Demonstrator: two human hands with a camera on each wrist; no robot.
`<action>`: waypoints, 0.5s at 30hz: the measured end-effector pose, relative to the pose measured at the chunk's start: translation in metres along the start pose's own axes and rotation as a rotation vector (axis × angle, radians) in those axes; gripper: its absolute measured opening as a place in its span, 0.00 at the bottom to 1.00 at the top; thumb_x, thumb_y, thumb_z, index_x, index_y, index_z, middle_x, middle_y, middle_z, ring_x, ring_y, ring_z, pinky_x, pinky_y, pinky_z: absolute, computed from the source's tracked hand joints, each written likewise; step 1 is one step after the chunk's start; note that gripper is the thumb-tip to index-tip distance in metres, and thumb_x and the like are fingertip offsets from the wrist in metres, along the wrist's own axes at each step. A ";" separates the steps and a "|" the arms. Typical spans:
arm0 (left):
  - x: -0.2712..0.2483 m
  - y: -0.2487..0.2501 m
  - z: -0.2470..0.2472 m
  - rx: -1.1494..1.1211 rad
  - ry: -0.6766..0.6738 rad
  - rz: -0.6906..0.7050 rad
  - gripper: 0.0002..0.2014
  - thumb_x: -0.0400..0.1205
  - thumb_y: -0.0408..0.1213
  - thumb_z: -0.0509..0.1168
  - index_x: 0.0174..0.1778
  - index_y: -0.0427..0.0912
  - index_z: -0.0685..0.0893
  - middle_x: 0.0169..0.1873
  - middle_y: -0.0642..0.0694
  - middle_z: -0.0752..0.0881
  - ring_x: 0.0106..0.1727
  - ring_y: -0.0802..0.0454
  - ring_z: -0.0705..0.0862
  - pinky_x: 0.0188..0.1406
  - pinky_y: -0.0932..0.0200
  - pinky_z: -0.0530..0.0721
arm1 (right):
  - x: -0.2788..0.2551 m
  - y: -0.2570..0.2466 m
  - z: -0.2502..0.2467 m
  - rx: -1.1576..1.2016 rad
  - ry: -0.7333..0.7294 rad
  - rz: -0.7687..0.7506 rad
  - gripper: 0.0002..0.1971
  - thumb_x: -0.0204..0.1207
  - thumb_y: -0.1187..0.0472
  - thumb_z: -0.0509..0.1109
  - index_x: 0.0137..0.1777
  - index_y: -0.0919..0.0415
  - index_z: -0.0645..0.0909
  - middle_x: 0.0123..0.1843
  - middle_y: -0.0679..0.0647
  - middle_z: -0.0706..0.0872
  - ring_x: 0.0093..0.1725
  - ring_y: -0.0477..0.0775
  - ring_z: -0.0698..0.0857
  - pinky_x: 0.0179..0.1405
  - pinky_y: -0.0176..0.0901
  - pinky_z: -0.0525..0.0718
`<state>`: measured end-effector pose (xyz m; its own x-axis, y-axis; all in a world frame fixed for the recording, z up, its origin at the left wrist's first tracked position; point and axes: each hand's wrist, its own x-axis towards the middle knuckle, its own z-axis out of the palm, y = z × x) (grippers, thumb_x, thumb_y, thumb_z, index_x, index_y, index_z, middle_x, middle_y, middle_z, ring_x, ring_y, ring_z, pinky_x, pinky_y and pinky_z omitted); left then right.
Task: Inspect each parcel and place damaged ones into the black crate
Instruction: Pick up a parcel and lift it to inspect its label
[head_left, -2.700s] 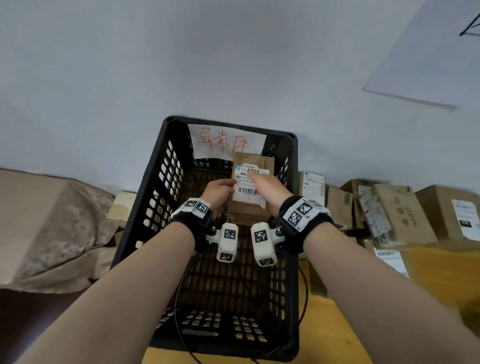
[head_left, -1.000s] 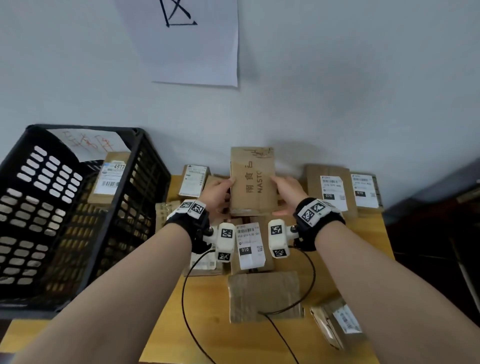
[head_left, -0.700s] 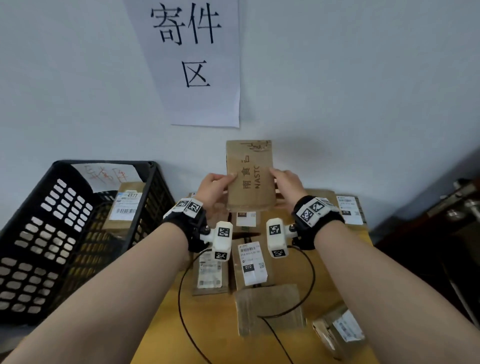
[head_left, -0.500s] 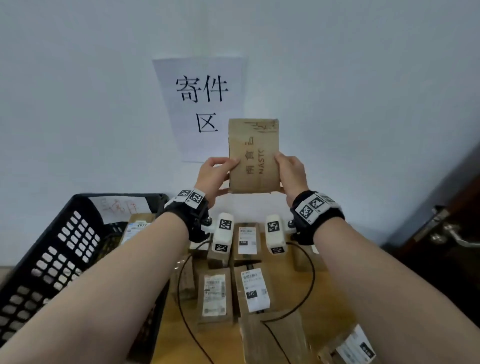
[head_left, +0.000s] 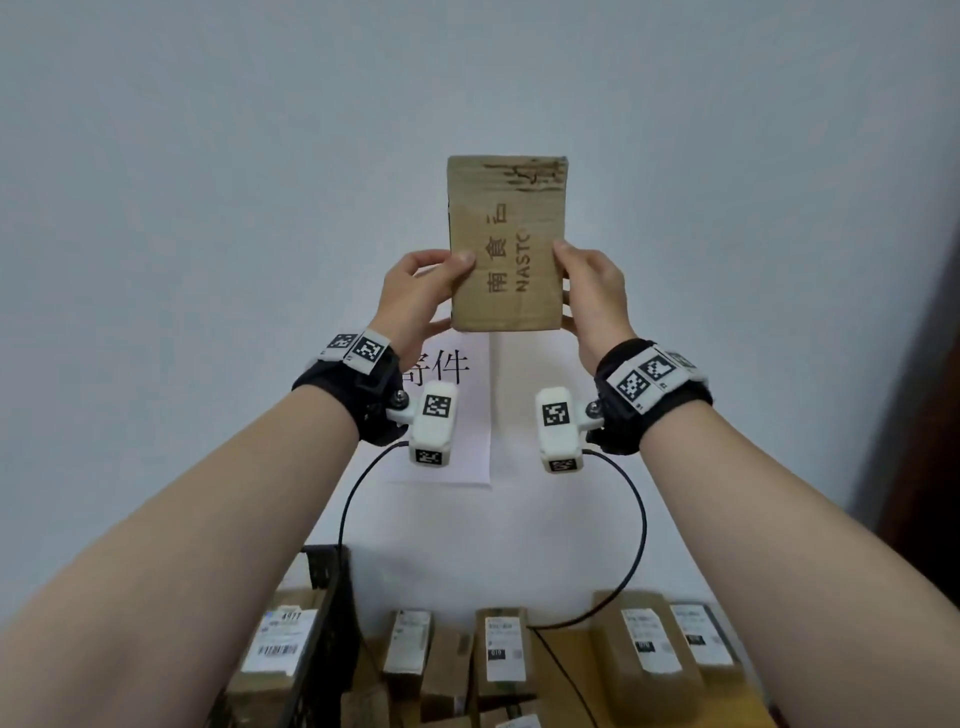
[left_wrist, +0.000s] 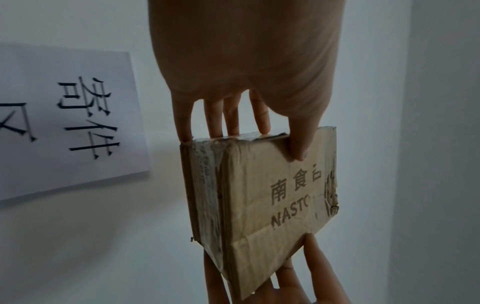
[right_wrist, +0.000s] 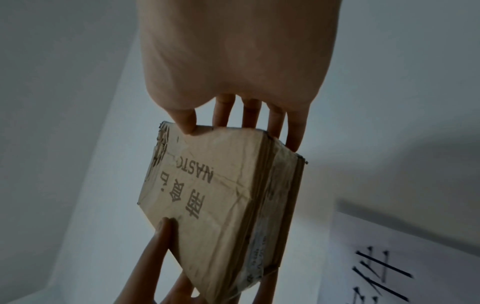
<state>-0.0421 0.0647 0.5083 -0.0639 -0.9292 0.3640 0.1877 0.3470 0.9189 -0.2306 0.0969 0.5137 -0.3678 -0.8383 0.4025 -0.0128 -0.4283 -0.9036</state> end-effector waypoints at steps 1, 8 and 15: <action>0.001 0.006 -0.001 0.002 0.000 0.009 0.17 0.81 0.48 0.78 0.60 0.49 0.81 0.61 0.48 0.92 0.64 0.51 0.91 0.52 0.48 0.87 | 0.000 -0.005 0.002 0.006 -0.001 -0.011 0.21 0.73 0.38 0.72 0.53 0.55 0.84 0.57 0.53 0.92 0.59 0.60 0.92 0.60 0.71 0.89; 0.011 0.037 -0.006 -0.002 0.009 0.040 0.29 0.76 0.50 0.81 0.70 0.48 0.80 0.65 0.49 0.90 0.65 0.52 0.90 0.55 0.46 0.87 | 0.010 -0.026 0.016 0.040 0.007 -0.053 0.20 0.73 0.39 0.71 0.54 0.55 0.84 0.57 0.51 0.92 0.60 0.56 0.91 0.65 0.66 0.88; 0.009 0.046 -0.008 -0.017 -0.005 0.065 0.36 0.74 0.50 0.82 0.77 0.49 0.77 0.65 0.51 0.90 0.67 0.52 0.88 0.70 0.36 0.84 | 0.005 -0.032 0.021 0.081 0.018 -0.063 0.15 0.84 0.50 0.72 0.67 0.52 0.76 0.59 0.48 0.87 0.56 0.46 0.89 0.60 0.52 0.89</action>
<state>-0.0266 0.0711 0.5525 -0.0560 -0.9040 0.4239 0.2080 0.4047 0.8905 -0.2122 0.0996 0.5478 -0.3850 -0.8028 0.4552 0.0387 -0.5068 -0.8612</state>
